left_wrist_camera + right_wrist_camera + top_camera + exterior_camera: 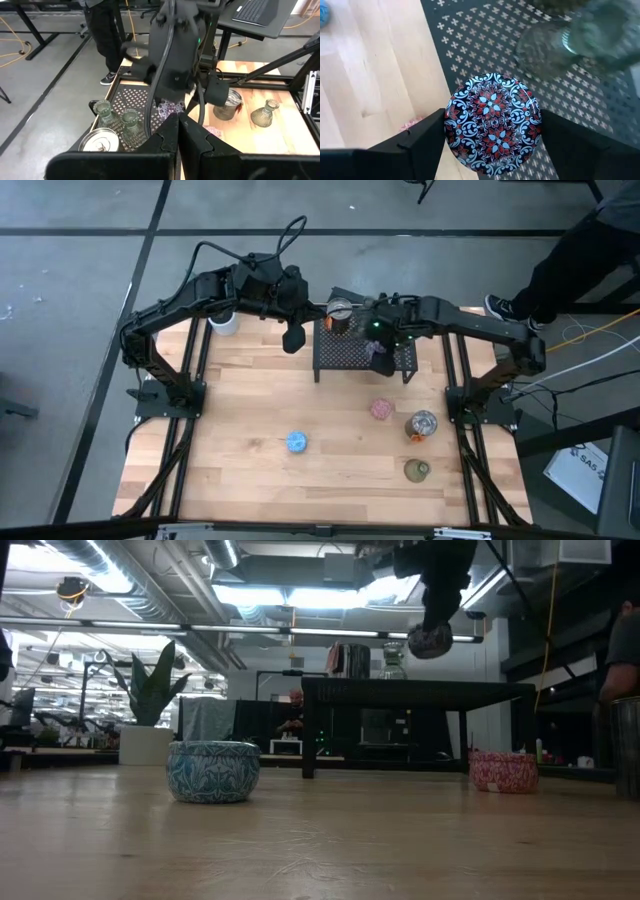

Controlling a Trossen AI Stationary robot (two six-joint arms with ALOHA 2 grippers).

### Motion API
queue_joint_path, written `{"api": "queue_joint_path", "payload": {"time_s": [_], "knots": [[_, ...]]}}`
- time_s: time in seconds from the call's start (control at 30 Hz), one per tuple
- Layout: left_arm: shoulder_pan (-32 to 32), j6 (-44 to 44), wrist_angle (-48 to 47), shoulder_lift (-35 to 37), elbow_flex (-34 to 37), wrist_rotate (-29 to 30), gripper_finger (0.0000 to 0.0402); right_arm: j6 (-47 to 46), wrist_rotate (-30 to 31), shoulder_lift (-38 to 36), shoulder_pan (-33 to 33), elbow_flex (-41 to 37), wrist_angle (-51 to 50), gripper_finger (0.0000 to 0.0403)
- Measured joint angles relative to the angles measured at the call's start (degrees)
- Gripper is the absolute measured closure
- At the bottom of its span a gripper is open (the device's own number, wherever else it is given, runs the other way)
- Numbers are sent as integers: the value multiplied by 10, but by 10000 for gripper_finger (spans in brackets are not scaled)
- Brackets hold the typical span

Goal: Pick & Place candle stick holders
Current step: Put the red scented candle on the shelf

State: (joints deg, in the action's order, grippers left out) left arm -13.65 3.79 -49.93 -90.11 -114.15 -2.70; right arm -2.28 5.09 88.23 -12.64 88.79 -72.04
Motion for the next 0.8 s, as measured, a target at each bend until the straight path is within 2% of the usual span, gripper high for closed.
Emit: {"api": "queue_joint_path", "payload": {"time_s": [0.13, 0.4, 0.57, 0.8], "knots": [[0, 0, 0, 0, 0, 1, 400, -19, 19, -30, 0, 0, -30, 103], [0, 0, 0, 0, 0, 1, 400, -31, 98, -116, -18, -20, -46, 103], [0, 0, 2, 0, 0, 1, 400, -31, 99, -135, -58, -24, -45, 103], [0, 0, 2, 0, 0, 1, 400, 9, 86, -121, -132, -24, -25, 103]]}}
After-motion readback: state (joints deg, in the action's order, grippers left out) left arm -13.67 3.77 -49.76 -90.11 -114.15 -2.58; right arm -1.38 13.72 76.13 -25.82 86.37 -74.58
